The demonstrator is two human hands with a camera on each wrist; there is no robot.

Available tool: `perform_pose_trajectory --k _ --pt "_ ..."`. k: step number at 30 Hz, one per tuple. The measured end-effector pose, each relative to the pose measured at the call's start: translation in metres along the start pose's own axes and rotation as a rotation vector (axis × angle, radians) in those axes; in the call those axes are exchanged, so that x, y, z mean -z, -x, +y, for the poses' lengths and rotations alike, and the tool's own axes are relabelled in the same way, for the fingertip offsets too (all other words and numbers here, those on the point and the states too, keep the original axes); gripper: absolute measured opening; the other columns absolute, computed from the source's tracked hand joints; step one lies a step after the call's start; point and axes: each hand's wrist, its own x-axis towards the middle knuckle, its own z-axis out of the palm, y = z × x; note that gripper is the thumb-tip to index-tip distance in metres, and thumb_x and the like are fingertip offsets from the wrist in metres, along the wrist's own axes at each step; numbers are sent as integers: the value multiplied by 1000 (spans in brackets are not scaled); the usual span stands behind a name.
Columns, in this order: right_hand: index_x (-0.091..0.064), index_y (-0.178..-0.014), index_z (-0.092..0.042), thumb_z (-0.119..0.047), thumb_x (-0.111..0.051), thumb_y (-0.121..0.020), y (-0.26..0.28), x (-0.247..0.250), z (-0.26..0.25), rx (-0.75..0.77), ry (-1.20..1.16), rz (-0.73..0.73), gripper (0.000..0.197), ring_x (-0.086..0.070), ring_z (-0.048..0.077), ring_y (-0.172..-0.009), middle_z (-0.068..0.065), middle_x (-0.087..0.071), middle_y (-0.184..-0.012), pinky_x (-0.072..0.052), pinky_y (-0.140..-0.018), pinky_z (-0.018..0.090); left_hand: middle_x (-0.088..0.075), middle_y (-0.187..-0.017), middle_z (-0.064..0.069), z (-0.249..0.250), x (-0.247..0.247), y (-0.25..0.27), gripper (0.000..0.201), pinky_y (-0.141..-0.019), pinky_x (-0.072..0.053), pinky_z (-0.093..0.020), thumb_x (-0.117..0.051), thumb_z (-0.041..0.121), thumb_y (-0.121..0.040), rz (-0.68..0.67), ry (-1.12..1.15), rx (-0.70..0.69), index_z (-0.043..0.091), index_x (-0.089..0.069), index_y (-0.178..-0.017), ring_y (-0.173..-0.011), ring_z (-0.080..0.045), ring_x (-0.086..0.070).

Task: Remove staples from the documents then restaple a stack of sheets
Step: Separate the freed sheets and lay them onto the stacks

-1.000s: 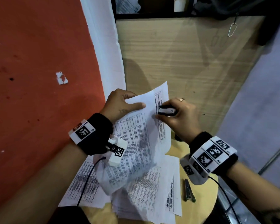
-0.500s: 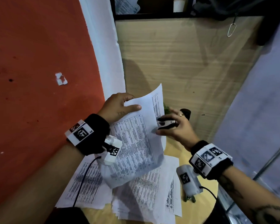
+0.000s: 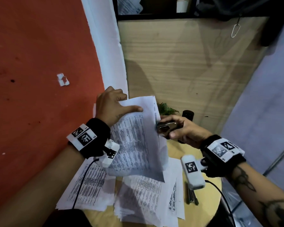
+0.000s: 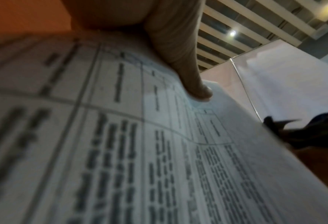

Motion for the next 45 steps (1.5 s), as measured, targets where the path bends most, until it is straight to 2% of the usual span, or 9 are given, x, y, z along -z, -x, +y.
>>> perform_pose_trajectory --k 5,10,14,19,26,30,35,39,45 --pt "-76 -82 -20 -18 -95 -29 -1 -6 -7 -11 -12 -83 57 -70 17 -78 5 -73 -85 -56 -69 23 -25 -45 9 -6 8 2 66 -66 -35 -39 -60 77 -50 37 -143 30 26 -19 -43 -58 -15 -31" --pt "-72 -92 -13 18 -74 -59 -10 -39 -8 -1 374 -9 45 -67 16 -81 11 -72 -92 -53 -72 22 -22 -45 9 2 4 4 69 -70 -26 -36 -58 79 -46 43 -206 29 24 -17 -41 -66 -17 -37" --pt "-71 -94 -13 5 -79 -60 -15 -47 -11 -4 413 98 40 -62 23 -84 17 -71 -98 -47 -72 31 -25 -45 5 -5 9 1 76 -65 -24 -32 -55 86 -47 -9 -180 76 17 -21 -42 -59 -17 -35" --pt "-71 -91 -15 8 -75 -66 -1 -31 -31 -16 488 143 35 -59 3 -56 6 -73 -86 -40 -44 13 -53 -51 15 -49 46 15 65 -48 -33 -14 -75 77 -34 -400 301 249 15 -65 -53 -48 2 -45" --pt "-74 -82 -18 1 -76 -53 -4 -18 -28 -36 389 176 35 -64 6 -65 -1 -74 -86 -41 -48 13 -75 -87 -2 -75 30 88 76 -65 -58 -26 -96 39 -13 -366 1030 786 13 -77 -82 -79 -14 -72" --pt "-68 -90 -15 -1 -74 -58 -11 -23 -16 -67 336 225 35 -61 4 -61 -4 -73 -80 -40 -46 11 -70 -109 -10 -68 11 96 91 -84 -56 -33 -96 37 -31 -281 989 821 3 -64 -109 -99 -22 -68" --pt "-64 -90 -13 0 -74 -70 -12 0 37 -173 373 400 25 -62 1 -61 -8 -70 -71 -45 -50 12 -74 -75 8 -105 17 95 24 -74 -58 -25 -74 1 -70 -46 744 883 8 -66 -92 -72 -7 -70" --pt "-61 -77 -5 -3 -73 -76 3 29 124 -430 468 462 12 -60 12 -72 6 -64 -78 -52 -68 22 -74 -77 9 -169 27 116 23 -75 -56 -24 -67 -6 -78 -204 550 991 13 -65 -93 -74 -3 -69" --pt "-60 -90 2 -27 -60 -90 21 56 260 -823 628 440 29 -51 22 -70 11 -56 -76 -41 -64 27 -56 -127 -21 -226 11 165 47 -98 -41 -38 -68 -2 -80 -389 276 1220 -8 -53 -125 -110 -28 -56"
